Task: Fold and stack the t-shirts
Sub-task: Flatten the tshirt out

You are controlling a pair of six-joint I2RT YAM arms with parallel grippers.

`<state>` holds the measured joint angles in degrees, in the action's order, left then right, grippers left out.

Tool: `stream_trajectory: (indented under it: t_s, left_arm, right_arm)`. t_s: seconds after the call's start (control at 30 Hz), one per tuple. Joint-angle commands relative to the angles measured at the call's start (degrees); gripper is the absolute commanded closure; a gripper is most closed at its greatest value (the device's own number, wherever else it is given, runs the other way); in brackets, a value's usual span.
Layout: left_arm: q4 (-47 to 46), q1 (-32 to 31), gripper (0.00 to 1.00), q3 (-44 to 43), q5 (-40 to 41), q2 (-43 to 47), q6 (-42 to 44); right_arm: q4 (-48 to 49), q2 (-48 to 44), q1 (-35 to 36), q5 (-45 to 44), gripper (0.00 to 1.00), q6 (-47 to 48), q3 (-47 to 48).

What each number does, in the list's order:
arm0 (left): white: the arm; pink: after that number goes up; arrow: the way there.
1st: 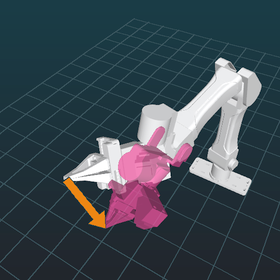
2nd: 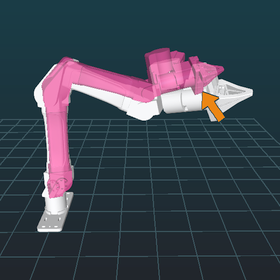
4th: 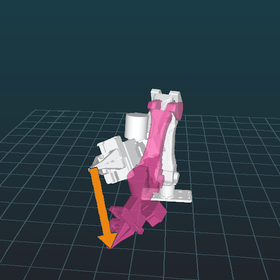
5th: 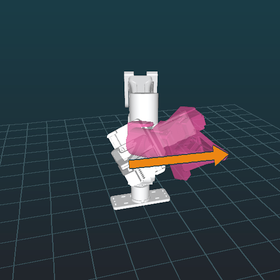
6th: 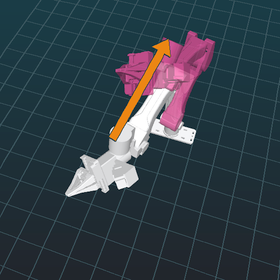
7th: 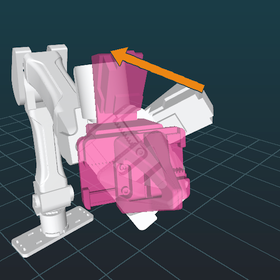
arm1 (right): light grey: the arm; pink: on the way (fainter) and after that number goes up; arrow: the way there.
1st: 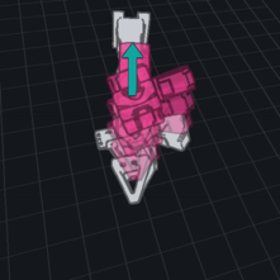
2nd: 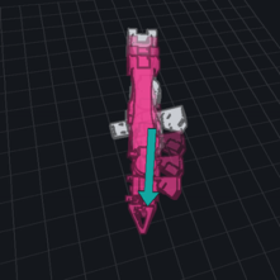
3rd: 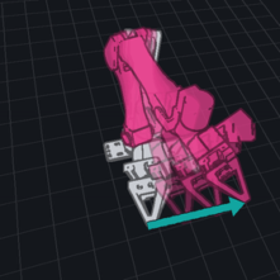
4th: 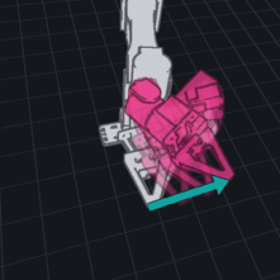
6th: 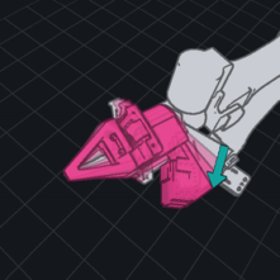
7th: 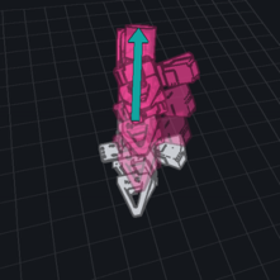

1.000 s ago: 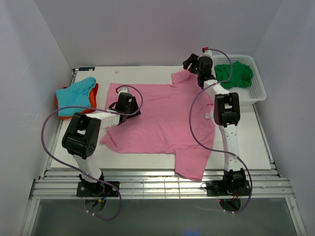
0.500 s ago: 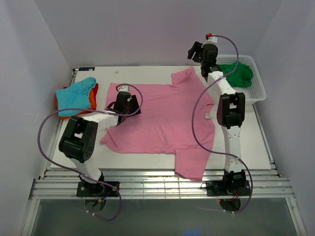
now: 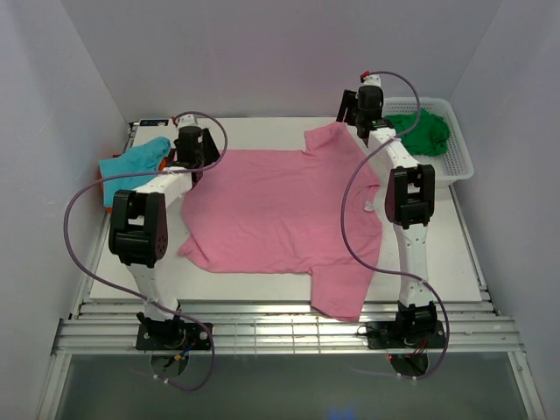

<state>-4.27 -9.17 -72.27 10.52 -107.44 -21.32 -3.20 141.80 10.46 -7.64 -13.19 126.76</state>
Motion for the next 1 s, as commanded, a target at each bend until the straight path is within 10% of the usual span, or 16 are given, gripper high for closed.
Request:
stream_trajectory:
  t_s: [0.0,0.97]
  left_arm:
    - [-0.65,1.43,0.30,-7.17,2.91,-4.08,3.56]
    - [-4.52,3.37,0.28,-25.64,8.20,-25.36,16.84]
  right_arm:
    - [-1.45,-1.96,-0.35,-1.24,0.29,2.20,-1.86]
    - [-11.03,0.93,-0.35,-0.53,0.29,5.37,-0.46]
